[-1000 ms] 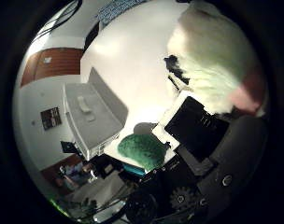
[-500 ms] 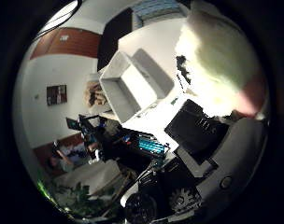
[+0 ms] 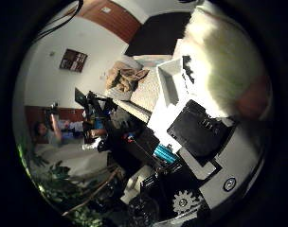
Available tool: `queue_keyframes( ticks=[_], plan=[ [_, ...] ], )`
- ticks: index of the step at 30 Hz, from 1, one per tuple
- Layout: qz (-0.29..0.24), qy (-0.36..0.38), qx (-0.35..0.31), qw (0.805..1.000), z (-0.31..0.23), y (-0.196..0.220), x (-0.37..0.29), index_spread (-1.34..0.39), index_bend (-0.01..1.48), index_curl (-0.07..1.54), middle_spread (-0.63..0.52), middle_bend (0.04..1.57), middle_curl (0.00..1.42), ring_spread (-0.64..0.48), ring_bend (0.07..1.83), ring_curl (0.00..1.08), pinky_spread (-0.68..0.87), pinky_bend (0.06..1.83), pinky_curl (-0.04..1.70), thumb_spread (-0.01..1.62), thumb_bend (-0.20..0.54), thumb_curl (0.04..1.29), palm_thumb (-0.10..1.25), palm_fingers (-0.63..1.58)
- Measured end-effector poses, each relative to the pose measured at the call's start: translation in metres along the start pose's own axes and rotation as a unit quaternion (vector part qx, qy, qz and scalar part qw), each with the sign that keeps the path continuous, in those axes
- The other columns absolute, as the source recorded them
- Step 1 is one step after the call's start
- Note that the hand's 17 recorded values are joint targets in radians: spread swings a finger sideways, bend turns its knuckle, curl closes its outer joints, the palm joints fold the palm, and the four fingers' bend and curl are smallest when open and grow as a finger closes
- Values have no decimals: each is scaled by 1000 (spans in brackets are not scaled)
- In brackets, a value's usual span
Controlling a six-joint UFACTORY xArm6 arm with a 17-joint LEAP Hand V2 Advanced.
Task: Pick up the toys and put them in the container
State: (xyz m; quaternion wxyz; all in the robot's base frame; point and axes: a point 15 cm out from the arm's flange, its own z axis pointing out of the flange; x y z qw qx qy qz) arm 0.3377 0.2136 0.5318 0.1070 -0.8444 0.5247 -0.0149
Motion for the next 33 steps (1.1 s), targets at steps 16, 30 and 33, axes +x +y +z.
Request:
queue_keyframes(
  ticks=[16, 30, 33],
  plan=[
    [-26, -7, -3, 1000, 64, -55, -43, -331, 922, 1084, -191, 1234, 975, -252, 1328, 880, -162, 1118, 1341, 815, -17, 832, 1041, 1052],
    [-1, 2, 6, 1000, 93, -86, -13, -335, 913, 1092, -195, 1222, 988, -260, 1310, 899, -169, 1106, 1357, 816, -18, 830, 1032, 1057],
    [6, 4, 6, 1000, 94, -88, -6, -338, 912, 1098, -196, 1221, 992, -264, 1300, 903, -174, 1104, 1355, 848, -29, 814, 967, 1051]
  ],
)
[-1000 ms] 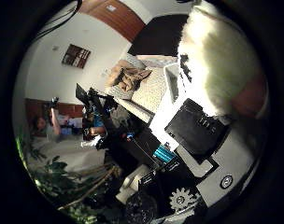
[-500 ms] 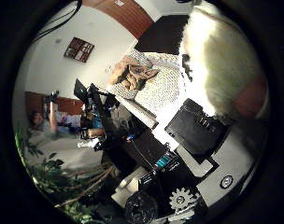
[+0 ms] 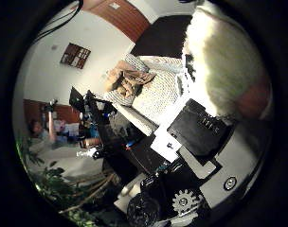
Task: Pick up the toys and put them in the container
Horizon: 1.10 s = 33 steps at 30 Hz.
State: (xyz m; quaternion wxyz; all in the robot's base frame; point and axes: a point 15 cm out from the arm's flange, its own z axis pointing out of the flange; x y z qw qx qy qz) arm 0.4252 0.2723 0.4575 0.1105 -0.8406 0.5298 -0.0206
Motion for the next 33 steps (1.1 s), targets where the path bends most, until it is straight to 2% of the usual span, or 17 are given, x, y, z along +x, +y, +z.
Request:
queue_keyframes(
  ticks=[3, 6, 8, 9, 10, 11, 14, 16, 18, 21, 27, 33],
  plan=[
    [4, -1, 4, 1000, 0, -3, 3, -345, 821, 1078, -205, 1156, 978, -261, 1293, 873, -190, 1090, 1302, 913, -35, 763, 879, 1013],
    [12, 2, 8, 1000, -1, -5, 14, -377, 567, 1014, -214, 1053, 907, -274, 1234, 772, -273, 1005, 1147, 982, -37, 681, 777, 941],
    [10, 4, 5, 1000, -1, -4, 20, -392, 357, 950, -223, 950, 858, -302, 1192, 716, -372, 936, 1046, 1037, -30, 631, 738, 725],
    [9, 5, 3, 1000, -1, -3, 22, -400, 285, 929, -226, 938, 845, -311, 1192, 703, -409, 926, 1013, 1063, -27, 609, 724, 708],
    [9, 5, 0, 1000, 0, -2, 23, -423, 216, 876, -231, 873, 813, -308, 1106, 661, -426, 883, 973, 1098, -24, 578, 707, 547],
    [8, 6, -5, 1000, 1, 1, 25, -453, 206, 824, -226, 800, 775, -281, 1018, 623, -368, 787, 950, 1128, -24, 547, 689, 358],
    [6, 8, -25, 1000, 4, 10, 31, -477, 199, 706, -167, 594, 666, -148, 862, 539, -101, 691, 920, 1153, -27, 488, 647, 157],
    [3, 9, -33, 999, 5, 14, 33, -468, 194, 632, -117, 514, 598, -36, 757, 478, 120, 649, 875, 1154, -26, 456, 625, 125],
    [2, 9, -36, 999, 5, 16, 35, -456, 186, 573, -89, 457, 547, 38, 695, 433, 273, 613, 823, 1153, -23, 435, 619, 118],
    [2, 10, -40, 999, 6, 18, 37, -441, 176, 496, -57, 398, 486, 104, 634, 379, 429, 568, 740, 1147, -23, 413, 607, 144],
    [2, 10, -40, 999, 5, 18, 37, -432, 172, 402, -44, 349, 421, 151, 561, 312, 546, 495, 626, 1148, -20, 385, 599, 199],
    [3, 11, -52, 999, 4, 26, 40, -410, 160, 335, -34, 321, 384, 167, 516, 267, 559, 465, 545, 1140, -21, 371, 596, 225]
  ],
)
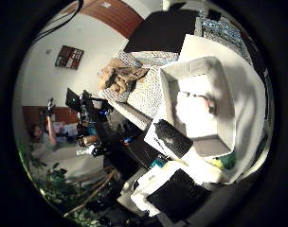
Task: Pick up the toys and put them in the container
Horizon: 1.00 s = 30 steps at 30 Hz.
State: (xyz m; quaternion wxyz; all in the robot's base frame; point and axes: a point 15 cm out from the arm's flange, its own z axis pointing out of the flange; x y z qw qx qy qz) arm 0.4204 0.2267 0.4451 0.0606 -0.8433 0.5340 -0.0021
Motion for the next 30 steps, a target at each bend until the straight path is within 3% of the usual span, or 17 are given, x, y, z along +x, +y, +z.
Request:
queue_keyframes(
  ticks=[12, 20, 30],
  plan=[
    [67, 10, -9, 998, -30, 47, 86, -367, 161, 287, -28, 290, 358, 184, 479, 226, 530, 465, 447, 1146, -21, 352, 588, 230],
    [132, 15, -18, 991, -26, 119, 149, -354, 157, 276, -19, 277, 353, 184, 456, 212, 524, 489, 396, 1153, -21, 345, 571, 234],
    [191, -1, -65, 979, 22, 209, 198, -327, 167, 285, 34, 192, 330, 209, 390, 202, 524, 535, 355, 1151, -21, 336, 548, 172]
  ],
)
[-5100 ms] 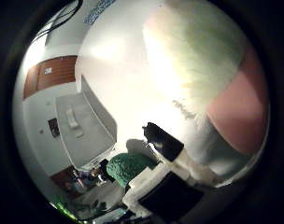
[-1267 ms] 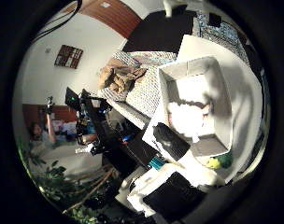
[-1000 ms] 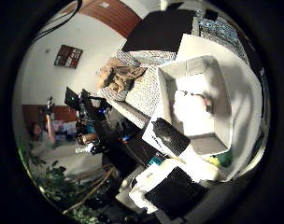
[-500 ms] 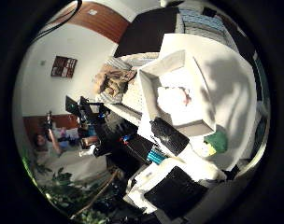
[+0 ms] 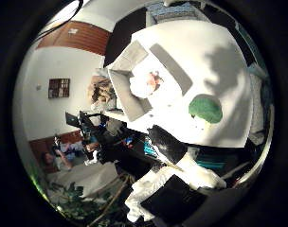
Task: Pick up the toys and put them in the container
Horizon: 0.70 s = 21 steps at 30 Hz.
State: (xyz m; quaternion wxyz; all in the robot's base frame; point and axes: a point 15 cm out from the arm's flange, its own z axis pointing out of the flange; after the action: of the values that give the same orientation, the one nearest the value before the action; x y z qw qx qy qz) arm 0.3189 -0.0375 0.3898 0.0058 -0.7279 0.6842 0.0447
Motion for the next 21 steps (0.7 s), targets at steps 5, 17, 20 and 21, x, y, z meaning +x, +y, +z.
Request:
queue_keyframes(
  ticks=[5, 17, 20, 21],
  plan=[
    [21, -2, 4, 1000, 28, 12, 23, -311, 160, 281, 58, 184, 313, 220, 376, 209, 515, 573, 345, 1149, -23, 329, 535, 118],
    [34, -6, -8, 999, 119, 33, 29, -326, 165, 280, 87, 185, 298, 230, 355, 229, 494, 611, 319, 1134, -21, 330, 517, 50],
    [36, -5, -3, 999, 136, 31, 31, -327, 168, 283, 92, 184, 295, 235, 351, 233, 496, 610, 312, 1129, -22, 329, 517, 45],
    [37, -4, -1, 999, 141, 29, 32, -327, 168, 284, 94, 185, 295, 235, 348, 234, 496, 612, 309, 1128, -22, 328, 516, 45]
  ],
)
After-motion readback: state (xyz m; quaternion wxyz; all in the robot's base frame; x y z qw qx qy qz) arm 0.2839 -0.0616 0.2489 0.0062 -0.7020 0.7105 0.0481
